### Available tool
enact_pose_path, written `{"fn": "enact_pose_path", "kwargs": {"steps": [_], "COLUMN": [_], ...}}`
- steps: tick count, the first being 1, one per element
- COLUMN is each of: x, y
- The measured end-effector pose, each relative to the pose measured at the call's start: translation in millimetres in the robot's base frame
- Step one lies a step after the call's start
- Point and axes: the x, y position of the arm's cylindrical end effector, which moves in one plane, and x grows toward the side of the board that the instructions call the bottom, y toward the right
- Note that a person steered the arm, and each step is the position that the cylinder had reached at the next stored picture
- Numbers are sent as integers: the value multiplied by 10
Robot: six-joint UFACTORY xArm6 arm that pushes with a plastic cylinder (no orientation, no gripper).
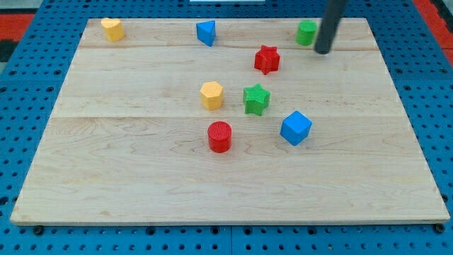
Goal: Push red star to the center left of the board
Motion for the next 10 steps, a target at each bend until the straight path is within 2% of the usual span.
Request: {"fn": "enact_pose_path", "kwargs": {"steps": [1,2,5,7,9,10], "x": [258,265,72,432,720,812], "y": [-704,-1725,-2488,-3447,-3570,-3450]}}
